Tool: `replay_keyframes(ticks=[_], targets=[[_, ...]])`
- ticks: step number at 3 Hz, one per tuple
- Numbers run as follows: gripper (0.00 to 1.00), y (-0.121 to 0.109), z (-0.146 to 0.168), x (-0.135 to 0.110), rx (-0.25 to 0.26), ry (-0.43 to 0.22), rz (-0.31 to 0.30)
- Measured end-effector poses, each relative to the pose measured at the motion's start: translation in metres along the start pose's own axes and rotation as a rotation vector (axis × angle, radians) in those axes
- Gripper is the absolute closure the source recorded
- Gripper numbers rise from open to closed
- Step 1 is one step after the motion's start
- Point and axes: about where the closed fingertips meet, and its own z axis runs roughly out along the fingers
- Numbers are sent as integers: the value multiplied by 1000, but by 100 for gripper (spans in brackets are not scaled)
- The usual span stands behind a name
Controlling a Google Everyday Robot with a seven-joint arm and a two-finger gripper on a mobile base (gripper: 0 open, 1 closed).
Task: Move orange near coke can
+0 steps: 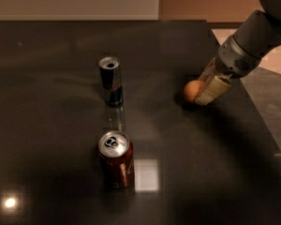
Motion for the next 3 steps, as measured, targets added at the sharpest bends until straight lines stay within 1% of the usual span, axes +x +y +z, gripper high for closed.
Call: replay_keyframes(ticks=[1, 2, 3], targets=[[100, 36, -7, -15, -57, -41, -45], [100, 79, -11, -29, -119, -69, -108], [100, 118, -4, -38, -176, -88, -162]])
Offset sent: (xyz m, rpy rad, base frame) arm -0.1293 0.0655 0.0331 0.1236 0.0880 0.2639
